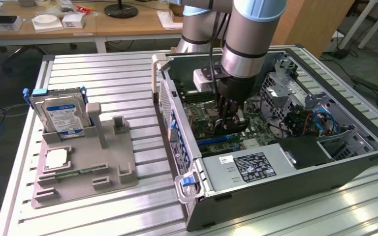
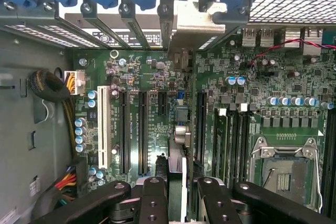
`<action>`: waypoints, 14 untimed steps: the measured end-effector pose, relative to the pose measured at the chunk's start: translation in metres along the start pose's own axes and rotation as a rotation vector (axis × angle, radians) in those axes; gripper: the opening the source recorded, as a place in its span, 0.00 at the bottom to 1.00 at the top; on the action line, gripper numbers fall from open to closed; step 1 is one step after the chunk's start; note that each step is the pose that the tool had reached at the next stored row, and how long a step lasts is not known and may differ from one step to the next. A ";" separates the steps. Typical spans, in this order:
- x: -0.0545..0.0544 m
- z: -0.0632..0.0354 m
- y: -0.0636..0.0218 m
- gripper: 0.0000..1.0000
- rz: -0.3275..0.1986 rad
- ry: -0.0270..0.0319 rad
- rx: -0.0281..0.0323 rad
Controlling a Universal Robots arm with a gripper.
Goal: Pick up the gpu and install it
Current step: 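Insert the gpu into the slot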
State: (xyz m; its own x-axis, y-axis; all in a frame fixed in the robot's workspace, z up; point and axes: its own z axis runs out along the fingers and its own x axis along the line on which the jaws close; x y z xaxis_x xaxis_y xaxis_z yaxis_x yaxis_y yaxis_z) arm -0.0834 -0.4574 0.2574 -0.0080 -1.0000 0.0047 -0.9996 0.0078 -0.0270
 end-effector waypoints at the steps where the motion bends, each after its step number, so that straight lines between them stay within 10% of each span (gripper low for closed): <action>1: 0.000 0.0004 0.0001 0.27 0.000 -0.0001 0.0000; 14: 0.000 0.0067 0.0022 0.27 0.000 -0.0002 0.0001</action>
State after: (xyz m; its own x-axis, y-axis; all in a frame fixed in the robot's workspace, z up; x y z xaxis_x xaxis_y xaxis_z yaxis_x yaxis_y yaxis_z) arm -0.0855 -0.4574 0.2507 -0.0079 -1.0000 0.0045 -0.9996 0.0077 -0.0271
